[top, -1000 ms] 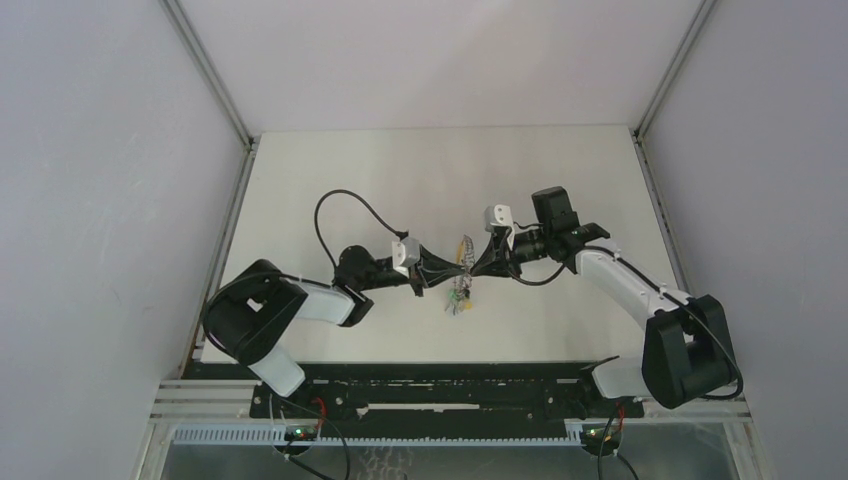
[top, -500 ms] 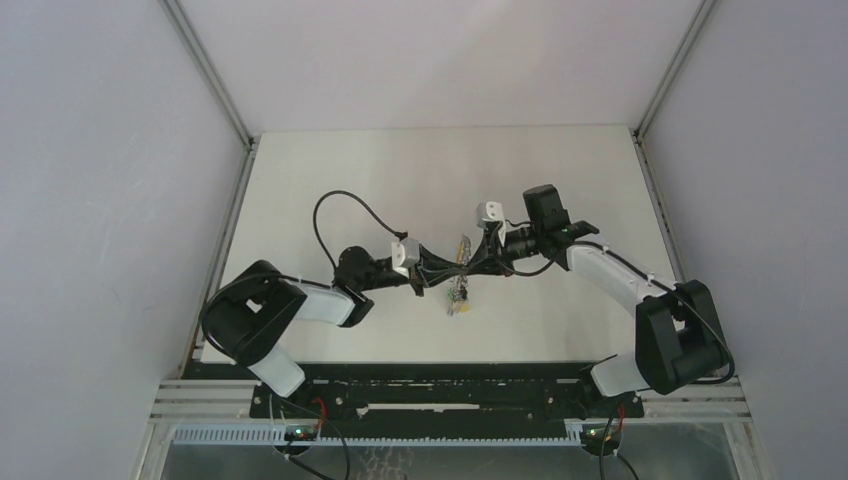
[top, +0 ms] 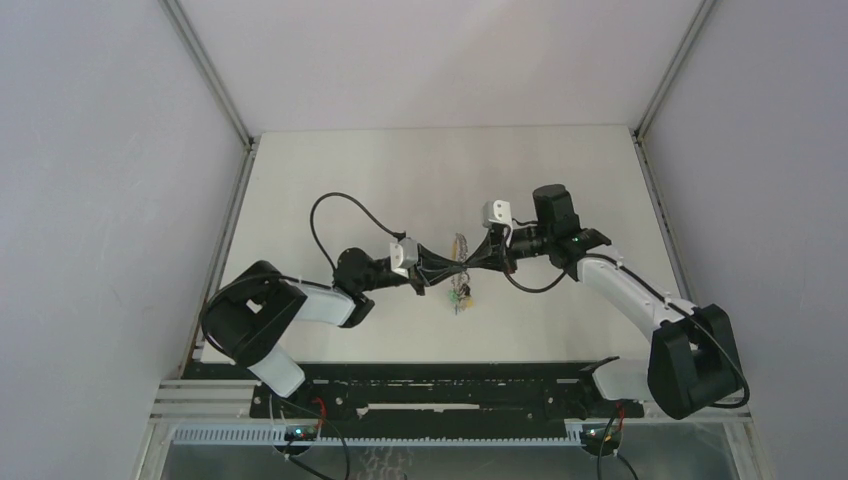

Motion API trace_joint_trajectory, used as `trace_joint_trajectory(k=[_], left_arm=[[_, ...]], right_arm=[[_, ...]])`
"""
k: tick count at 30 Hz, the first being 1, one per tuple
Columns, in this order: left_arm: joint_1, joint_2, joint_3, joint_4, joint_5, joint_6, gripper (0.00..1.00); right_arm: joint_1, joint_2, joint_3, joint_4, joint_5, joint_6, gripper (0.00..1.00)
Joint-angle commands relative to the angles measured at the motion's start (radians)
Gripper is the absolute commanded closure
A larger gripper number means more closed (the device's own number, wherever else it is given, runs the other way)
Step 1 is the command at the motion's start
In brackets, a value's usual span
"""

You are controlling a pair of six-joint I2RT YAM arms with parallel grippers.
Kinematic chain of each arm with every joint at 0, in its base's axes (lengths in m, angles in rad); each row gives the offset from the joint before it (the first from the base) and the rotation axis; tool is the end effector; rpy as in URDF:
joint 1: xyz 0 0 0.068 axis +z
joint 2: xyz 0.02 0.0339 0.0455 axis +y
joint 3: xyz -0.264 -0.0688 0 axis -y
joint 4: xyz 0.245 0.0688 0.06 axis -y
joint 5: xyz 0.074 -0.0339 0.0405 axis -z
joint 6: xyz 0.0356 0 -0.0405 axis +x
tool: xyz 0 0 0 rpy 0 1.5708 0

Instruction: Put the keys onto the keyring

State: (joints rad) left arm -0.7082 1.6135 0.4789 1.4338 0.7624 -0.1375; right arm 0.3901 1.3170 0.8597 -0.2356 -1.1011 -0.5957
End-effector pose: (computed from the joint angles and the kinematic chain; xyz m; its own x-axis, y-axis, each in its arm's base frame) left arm 0.2001 -0.2037 0.2100 0.0886 -0.2064 -0.9745 0.9932 0.0926 0.0707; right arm 0.2371 0.1318 0.2571 -0.0364 -0.2896 -0.9565 -0.9992 -0.0058 0.0398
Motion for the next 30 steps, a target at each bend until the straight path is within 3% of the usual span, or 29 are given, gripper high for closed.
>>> trace_joint_trajectory(k=[1, 11, 17, 30], left_arm=[[-0.017, -0.023, 0.02, 0.051, 0.017, 0.004, 1.0], [-0.016, -0.035, 0.0, 0.052, -0.003, 0.021, 1.0], [-0.007, -0.037, -0.008, 0.051, -0.01, 0.024, 1.0], [-0.007, -0.043, -0.006, 0.052, -0.018, 0.014, 1.0]], right_arm=[[0.005, -0.049, -0.004, 0.136, -0.067, 0.034, 1.0], [0.017, -0.022, 0.014, 0.065, -0.042, -0.007, 1.0], [-0.085, -0.159, -0.062, 0.017, -0.026, -0.045, 0.85], [-0.053, -0.123, -0.07, -0.02, -0.134, -0.17, 0.8]])
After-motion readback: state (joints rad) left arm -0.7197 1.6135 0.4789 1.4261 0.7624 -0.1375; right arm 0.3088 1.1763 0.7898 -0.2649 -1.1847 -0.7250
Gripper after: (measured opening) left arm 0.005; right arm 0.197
